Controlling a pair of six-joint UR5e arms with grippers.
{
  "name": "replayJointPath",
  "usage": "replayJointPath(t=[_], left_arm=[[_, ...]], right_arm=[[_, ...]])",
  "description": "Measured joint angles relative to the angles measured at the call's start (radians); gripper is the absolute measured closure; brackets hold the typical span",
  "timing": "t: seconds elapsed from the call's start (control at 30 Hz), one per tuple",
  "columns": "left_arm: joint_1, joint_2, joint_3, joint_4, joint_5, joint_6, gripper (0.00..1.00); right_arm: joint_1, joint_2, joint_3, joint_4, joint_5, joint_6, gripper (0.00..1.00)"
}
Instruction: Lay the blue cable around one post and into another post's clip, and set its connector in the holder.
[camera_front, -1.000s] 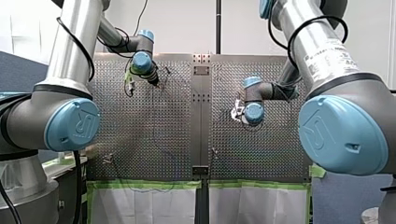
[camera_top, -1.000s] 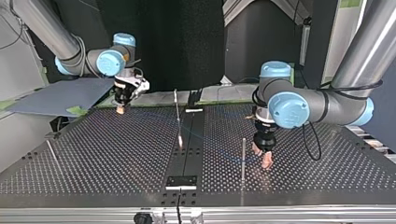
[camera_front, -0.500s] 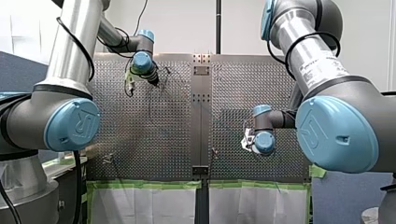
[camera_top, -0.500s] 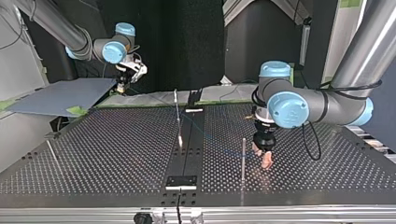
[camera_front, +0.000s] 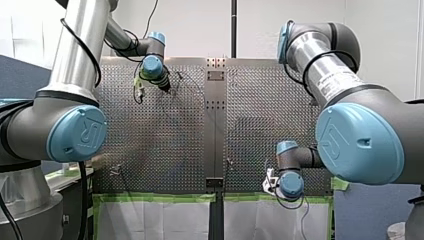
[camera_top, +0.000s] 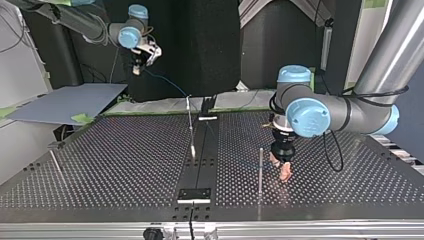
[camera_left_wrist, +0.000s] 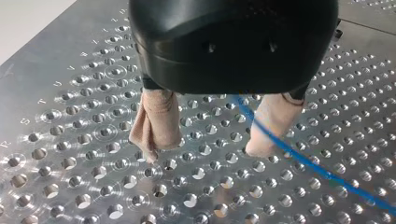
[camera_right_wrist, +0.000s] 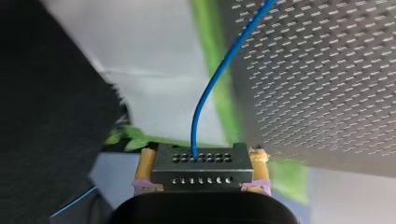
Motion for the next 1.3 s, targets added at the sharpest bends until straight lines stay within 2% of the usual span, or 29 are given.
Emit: replayJointPath(t=[0.17, 0.33, 0.43, 0.53, 0.7, 0.77, 0.87, 1.0, 1.13, 1.23, 1.3], left_arm=[[0.000, 0.000, 0.000, 0.000, 0.000, 0.001, 0.00], [0.000, 0.000, 0.000, 0.001, 0.000, 0.001, 0.00], [0.001, 0.000, 0.000, 0.001, 0.000, 0.002, 0.00], [0.001, 0.000, 0.000, 0.001, 0.000, 0.001, 0.00], [0.001, 0.000, 0.000, 0.002, 0.000, 0.001, 0.00], [0.001, 0.000, 0.000, 0.002, 0.000, 0.000, 0.00], [0.001, 0.000, 0.000, 0.002, 0.000, 0.000, 0.00], [0.001, 0.000, 0.000, 0.001, 0.000, 0.000, 0.00], [0.001, 0.000, 0.000, 0.002, 0.000, -0.001, 0.00], [0.001, 0.000, 0.000, 0.003, 0.000, -0.001, 0.00], [0.002, 0.000, 0.000, 0.004, 0.000, -0.001, 0.00]], right_arm=[[-0.014, 0.050, 0.043, -0.050, -0.003, 0.023, 1.00], [-0.057, 0.103, 0.034, -0.103, -0.028, 0.034, 1.00], [-0.084, 0.130, 0.030, -0.130, -0.052, 0.033, 1.00], [-0.118, 0.165, 0.028, -0.165, -0.084, 0.021, 1.00], [-0.166, 0.214, 0.021, -0.213, -0.105, 0.013, 1.00], [-0.178, 0.235, 0.018, -0.235, -0.110, 0.012, 1.00], [-0.183, 0.267, 0.015, -0.267, -0.116, 0.009, 1.00], [-0.184, 0.309, 0.014, -0.309, -0.135, -0.015, 1.00], [-0.183, 0.357, 0.014, -0.357, -0.176, -0.058, 1.00], [-0.180, 0.389, 0.014, -0.389, -0.206, -0.084, 1.00], [-0.175, 0.405, 0.015, -0.407, -0.225, -0.091, 1.00]])
